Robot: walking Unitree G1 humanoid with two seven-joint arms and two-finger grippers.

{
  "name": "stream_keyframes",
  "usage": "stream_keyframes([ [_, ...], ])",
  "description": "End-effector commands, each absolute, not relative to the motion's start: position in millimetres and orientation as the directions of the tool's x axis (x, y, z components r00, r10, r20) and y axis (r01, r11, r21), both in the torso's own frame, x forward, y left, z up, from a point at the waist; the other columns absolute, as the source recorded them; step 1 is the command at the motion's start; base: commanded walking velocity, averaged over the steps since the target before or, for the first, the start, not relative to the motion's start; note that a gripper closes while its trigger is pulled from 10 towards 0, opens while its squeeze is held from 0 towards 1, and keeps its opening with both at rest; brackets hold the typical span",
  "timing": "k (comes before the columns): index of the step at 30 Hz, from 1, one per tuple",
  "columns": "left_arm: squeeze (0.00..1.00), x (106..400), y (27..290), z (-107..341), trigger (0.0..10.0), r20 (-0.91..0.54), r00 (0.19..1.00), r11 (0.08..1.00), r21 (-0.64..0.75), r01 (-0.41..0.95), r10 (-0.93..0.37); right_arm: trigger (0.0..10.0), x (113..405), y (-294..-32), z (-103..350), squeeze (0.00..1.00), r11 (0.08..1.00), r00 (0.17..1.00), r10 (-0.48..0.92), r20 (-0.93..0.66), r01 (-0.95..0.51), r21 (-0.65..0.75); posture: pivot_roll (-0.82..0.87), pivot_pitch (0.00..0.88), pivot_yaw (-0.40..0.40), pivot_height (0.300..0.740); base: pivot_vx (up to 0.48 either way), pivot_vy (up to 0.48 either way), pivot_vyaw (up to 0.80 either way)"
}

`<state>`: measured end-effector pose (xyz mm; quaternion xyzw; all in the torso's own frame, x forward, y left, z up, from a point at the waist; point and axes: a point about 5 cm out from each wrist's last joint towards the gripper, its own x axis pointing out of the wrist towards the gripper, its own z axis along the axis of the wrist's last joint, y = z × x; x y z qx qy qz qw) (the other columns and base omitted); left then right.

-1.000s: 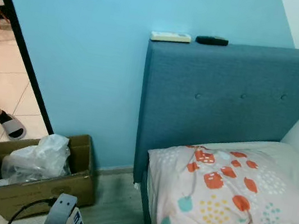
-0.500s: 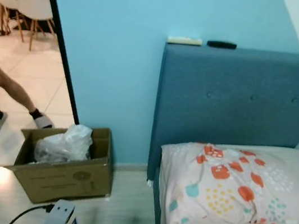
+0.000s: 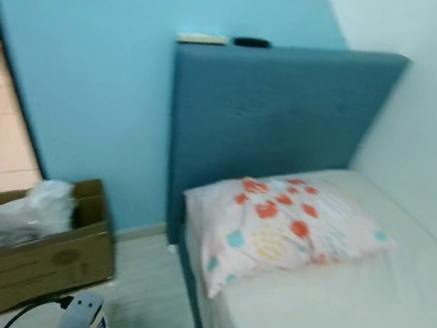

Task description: Clean up the room

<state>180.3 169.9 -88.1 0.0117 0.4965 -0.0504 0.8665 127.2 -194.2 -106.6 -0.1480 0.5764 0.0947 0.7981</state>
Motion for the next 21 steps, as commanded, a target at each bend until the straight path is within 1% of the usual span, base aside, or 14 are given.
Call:
stream_keyframes([
  [1,0.0,186.1,164.2,-85.3,10.0,-0.844,0.528,0.991,-0.035,0.127,-0.097,10.0,131.7,-189.3,-105.7,0.0,0.946,0.34,-0.002,-0.94,-0.305,-0.113,0.01,0.0,-0.031,0.74,0.0,0.0,-0.75],
  [3,0.0,197.9,162.2,-79.3,10.0,-0.816,0.57,0.992,-0.03,0.125,-0.097,10.0,137.7,-183.9,-103.9,0.0,0.969,0.389,0.021,-0.921,-0.234,-0.077,0.02,0.0,-0.031,0.74,0.0,0.0,0.0],
  [4,0.0,197.9,162.2,-79.3,10.0,-0.816,0.57,0.992,-0.03,0.125,-0.097,10.0,137.7,-183.9,-103.9,0.0,0.969,0.389,0.021,-0.921,-0.234,-0.077,0.02,0.0,-0.031,0.74,0.0,0.0,0.0],
  [6,0.0,231.3,169.5,-58.8,10.0,-0.736,0.674,0.998,-0.021,0.063,-0.058,10.0,158.1,-174.0,-96.3,0.0,0.987,0.472,0.101,-0.875,-0.158,0.029,0.01,0.0,-0.031,0.74,0.0,0.0,0.0],
  [7,0.0,231.3,169.5,-58.8,10.0,-0.736,0.674,0.998,-0.021,0.063,-0.058,10.0,158.1,-174.0,-96.3,0.0,0.987,0.472,0.101,-0.875,-0.158,0.029,0.01,0.0,-0.031,0.74,0.0,0.0,0.0],
  [8,0.0,250.1,178.8,-44.8,10.0,-0.684,0.729,1.0,-0.012,0.006,-0.012,10.0,174.2,-168.3,-88.9,0.0,0.983,0.525,0.169,-0.834,-0.146,0.108,0.01,0.0,-0.027,0.74,0.0,0.0,0.0],
  [10,0.0,250.1,178.8,-44.8,10.0,-0.684,0.729,1.0,-0.012,0.006,-0.012,10.0,174.2,-168.3,-88.9,0.0,0.983,0.525,0.169,-0.834,-0.146,0.108,0.01,0.0,-0.027,0.74,0.0,0.0,0.0],
  [12,0.0,267.3,197.5,-28.8,10.0,-0.629,0.773,0.995,0.019,-0.094,0.085,10.0,200.0,-158.8,-73.9,0.0,0.948,0.586,0.318,-0.745,-0.178,0.264,0.01,0.0,-0.026,0.74,0.0,0.0,0.0],
  [13,0.0,281.2,217.8,-12.1,10.0,-0.568,0.801,0.981,0.073,-0.18,0.189,10.0,224.7,-151.2,-55.4,0.0,0.886,0.639,0.452,-0.623,-0.241,0.396,0.01,0.0,-0.023,0.74,0.0,0.0,0.0],
  [15,0.0,290.6,230.8,1.2,10.0,-0.514,0.82,0.967,0.093,-0.239,0.252,10.0,239.4,-147.6,-42.0,0.0,0.835,0.665,0.528,-0.529,-0.29,0.468,0.01,0.0,-0.023,0.74,0.0,0.0,0.0],
  [16,0.0,297.2,238.0,10.5,10.0,-0.479,0.832,0.956,0.058,-0.289,0.281,10.0,246.8,-145.9,-33.8,0.0,0.798,0.686,0.565,-0.459,-0.311,0.517,0.01,0.0,-0.025,0.74,0.0,0.0,0.0],
  [18,0.0,301.1,242.3,16.5,10.0,-0.457,0.838,0.947,0.028,-0.321,0.298,10.0,251.1,-145.1,-28.6,0.0,0.772,0.699,0.585,-0.412,-0.325,0.546,0.01,0.0,-0.026,0.74,0.0,0.0,0.0],
  [20,0.0,311.8,248.3,31.4,10.0,-0.402,0.867,0.937,-0.055,-0.344,0.294,10.0,261.5,-143.4,-16.0,0.0,0.698,0.742,0.607,-0.285,-0.325,0.638,0.01,0.0,-0.028,0.74,0.0,0.0,0.0],
  [21,0.0,320.1,246.9,41.4,10.0,-0.362,0.905,0.94,-0.162,-0.299,0.226,10.0,268.4,-144.2,-6.6,0.0,0.645,0.771,0.607,-0.195,-0.333,0.688,0.02,0.0,-0.032,0.74,0.0,0.0,0.0],
])
